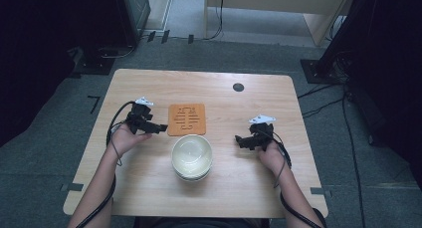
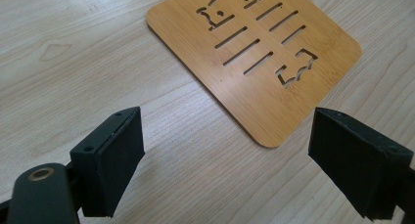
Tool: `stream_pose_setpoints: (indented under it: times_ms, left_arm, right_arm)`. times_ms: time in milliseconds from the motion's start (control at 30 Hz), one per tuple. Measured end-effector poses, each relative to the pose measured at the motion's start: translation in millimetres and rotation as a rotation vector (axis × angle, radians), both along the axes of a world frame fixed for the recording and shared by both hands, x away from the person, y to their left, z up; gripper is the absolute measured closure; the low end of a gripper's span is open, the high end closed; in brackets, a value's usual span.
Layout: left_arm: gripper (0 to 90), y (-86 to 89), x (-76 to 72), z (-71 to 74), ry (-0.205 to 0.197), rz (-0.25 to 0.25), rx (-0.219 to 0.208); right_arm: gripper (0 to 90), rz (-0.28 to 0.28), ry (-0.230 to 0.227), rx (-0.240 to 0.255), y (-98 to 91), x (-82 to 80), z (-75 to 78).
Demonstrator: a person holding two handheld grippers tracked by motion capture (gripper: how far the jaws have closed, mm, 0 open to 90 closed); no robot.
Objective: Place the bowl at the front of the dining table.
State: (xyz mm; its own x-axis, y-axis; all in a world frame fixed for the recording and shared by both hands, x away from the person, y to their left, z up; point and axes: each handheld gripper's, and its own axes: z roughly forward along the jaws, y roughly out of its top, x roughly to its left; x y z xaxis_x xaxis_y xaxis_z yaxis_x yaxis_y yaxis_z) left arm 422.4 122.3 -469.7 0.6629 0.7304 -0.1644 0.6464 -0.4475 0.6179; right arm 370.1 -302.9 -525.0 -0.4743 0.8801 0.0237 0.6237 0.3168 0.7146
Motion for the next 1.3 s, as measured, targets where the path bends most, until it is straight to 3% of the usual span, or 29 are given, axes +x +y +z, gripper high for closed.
stream_pose_setpoints:
  times_ms: [167, 267, 600, 700, 1067, 1233, 1300]
  left_arm:
    - [13.0, -2.1, -1.1, 3.8, 0.004, -0.008, -0.005]
    - [13.0, -3.7, -2.7, 6.7, -0.009, -0.014, 0.012]
    - [13.3, -8.7, -6.0, 16.2, -0.009, -0.022, -0.012]
    - [13.3, -10.2, -6.5, 18.9, 0.019, -0.02, -0.049]
    - [14.7, -12.9, -10.3, 27.3, -0.002, -0.037, -0.053]
    - [23.0, -11.2, -14.1, 32.9, -0.015, -0.048, -0.068]
    - [25.2, -11.1, -15.7, 34.7, 0.0, -0.052, -0.074]
  right_arm:
    - [0.0, 0.0, 0.0, 0.0, 0.0, 0.0, 0.0]
    - [0.0, -0.002, 0.002, 0.001, 0.1, 0.0, 0.0]
    - [0.0, 0.0, 0.002, 0.002, 0.1, 0.0, 0.0]
    - [0.0, 0.0, 0.002, 0.002, 0.1, 0.0, 0.0]
    - [0.0, 0.0, 0.004, 0.003, 0.3, -0.2, 0.1]
    - [0.0, -0.001, 0.005, 0.003, 0.3, -0.2, 0.1]
    - [0.0, -0.001, 0.004, 0.003, 0.3, 0.0, 0.1]
